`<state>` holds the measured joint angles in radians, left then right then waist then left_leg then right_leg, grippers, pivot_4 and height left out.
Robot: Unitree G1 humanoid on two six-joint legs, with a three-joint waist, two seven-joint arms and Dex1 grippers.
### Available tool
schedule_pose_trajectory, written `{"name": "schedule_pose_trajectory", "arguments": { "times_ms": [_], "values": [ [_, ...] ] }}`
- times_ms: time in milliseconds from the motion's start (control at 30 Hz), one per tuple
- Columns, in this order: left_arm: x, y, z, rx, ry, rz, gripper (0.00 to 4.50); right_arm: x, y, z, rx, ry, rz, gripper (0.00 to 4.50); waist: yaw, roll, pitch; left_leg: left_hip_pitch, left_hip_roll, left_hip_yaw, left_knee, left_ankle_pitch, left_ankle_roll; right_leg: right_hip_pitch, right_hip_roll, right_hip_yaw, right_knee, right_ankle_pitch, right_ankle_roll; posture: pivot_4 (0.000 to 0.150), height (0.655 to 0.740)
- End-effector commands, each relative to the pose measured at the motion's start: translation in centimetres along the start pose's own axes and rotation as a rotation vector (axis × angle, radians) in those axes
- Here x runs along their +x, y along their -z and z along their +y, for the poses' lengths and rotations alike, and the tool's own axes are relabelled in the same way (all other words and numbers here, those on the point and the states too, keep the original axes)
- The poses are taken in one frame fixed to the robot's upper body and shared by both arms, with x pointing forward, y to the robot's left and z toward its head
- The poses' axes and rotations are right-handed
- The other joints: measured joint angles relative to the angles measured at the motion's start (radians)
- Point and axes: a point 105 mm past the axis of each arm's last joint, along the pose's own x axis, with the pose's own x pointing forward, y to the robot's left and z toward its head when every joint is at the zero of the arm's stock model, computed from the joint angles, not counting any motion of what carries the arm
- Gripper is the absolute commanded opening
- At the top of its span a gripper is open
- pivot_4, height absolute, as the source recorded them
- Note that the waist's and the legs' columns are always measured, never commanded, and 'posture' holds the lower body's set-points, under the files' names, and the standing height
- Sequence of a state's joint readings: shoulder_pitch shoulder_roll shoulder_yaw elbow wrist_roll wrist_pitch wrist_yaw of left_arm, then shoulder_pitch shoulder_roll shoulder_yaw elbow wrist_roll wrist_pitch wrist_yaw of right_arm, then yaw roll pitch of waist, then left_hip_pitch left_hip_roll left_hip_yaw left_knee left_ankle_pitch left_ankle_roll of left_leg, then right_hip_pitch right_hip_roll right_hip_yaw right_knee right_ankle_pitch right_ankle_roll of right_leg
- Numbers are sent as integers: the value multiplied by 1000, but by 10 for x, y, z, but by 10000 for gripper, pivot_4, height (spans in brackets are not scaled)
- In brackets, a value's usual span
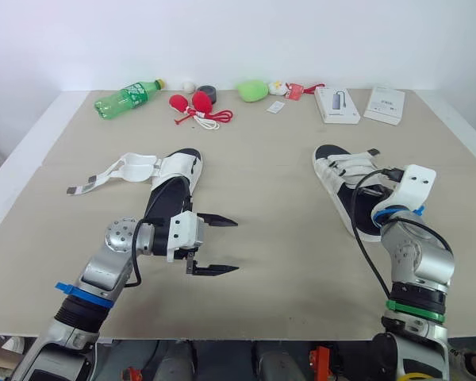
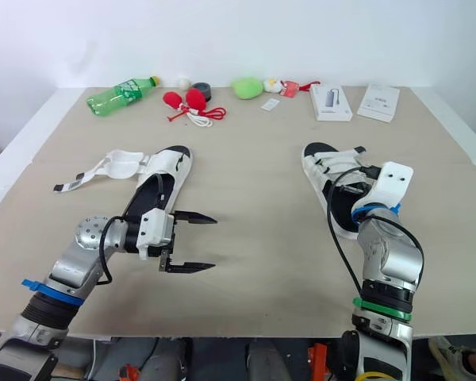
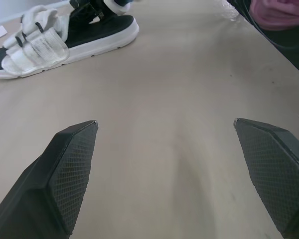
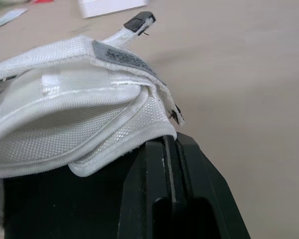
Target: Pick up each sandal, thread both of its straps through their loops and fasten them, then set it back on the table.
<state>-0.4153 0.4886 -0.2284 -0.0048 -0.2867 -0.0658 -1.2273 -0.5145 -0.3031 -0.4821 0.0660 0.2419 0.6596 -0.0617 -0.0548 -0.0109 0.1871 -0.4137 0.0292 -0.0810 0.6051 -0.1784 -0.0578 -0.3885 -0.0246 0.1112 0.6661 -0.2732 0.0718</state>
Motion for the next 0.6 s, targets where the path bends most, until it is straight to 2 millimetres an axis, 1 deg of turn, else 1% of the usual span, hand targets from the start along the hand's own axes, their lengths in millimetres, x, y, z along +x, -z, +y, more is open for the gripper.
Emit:
{"name": "schedule_pose_trajectory", "arguments": {
  "times_ms": [33, 233, 300, 333, 367, 400, 500, 533, 600],
  "values": [
    [1, -6, 4, 29, -14, -12, 45000, -2, -11, -10, 33, 77, -35, 455, 0, 0, 0, 0, 0, 0, 0, 0, 0, 0, 0, 0, 0, 0, 0, 1500, 7400],
    [3, -6, 4, 30, -17, -18, 45000, -1, -9, -14, 62, 126, -37, 455, 1, 0, 0, 0, 0, 0, 0, 0, 0, 0, 0, 0, 0, 0, 0, 1500, 7400],
    [3, -6, 4, 31, -18, -18, 45000, -2, -8, -12, 56, 115, -36, 455, 1, 0, 0, 0, 0, 0, 0, 0, 0, 0, 0, 0, 0, 0, 0, 1500, 7400],
    [3, -6, 4, 32, -18, -18, 45000, -2, -8, -10, 46, 104, -41, 6764, 1, 0, 0, 0, 0, 0, 0, 0, 0, 0, 0, 0, 0, 0, 0, 1500, 7400],
    [3, -6, 4, 33, -18, -17, 45000, -3, -9, -8, 34, 84, -45, 9299, 1, 0, 0, 0, 0, 0, 0, 0, 0, 0, 0, 0, 0, 0, 0, 1500, 7400],
    [3, -6, 4, 33, -19, -17, 45000, -4, -10, -4, 10, 60, -53, 13539, 1, 0, 0, 0, 0, 0, 0, 0, 0, 0, 0, 0, 0, 0, 0, 1500, 7400],
    [3, -6, 3, 34, -19, -15, 45000, -8, -13, 5, -17, -16, -60, 27645, 1, 0, 0, 0, 0, 0, 0, 0, 0, 0, 0, 0, 0, 0, 0, 1500, 7400],
    [3, -6, 3, 35, -19, -14, 45000, -10, -15, 8, -17, -39, -66, 33227, 1, 0, 0, 0, 0, 0, 0, 0, 0, 0, 0, 0, 0, 0, 0, 1500, 7400],
    [2, -6, 3, 35, -20, -12, 45000, -17, -17, 12, -44, -102, -68, 42769, 0, 0, 0, 0, 0, 0, 0, 0, 0, -1, 0, 0, 0, 0, 0, 1500, 7400]
  ]
}}
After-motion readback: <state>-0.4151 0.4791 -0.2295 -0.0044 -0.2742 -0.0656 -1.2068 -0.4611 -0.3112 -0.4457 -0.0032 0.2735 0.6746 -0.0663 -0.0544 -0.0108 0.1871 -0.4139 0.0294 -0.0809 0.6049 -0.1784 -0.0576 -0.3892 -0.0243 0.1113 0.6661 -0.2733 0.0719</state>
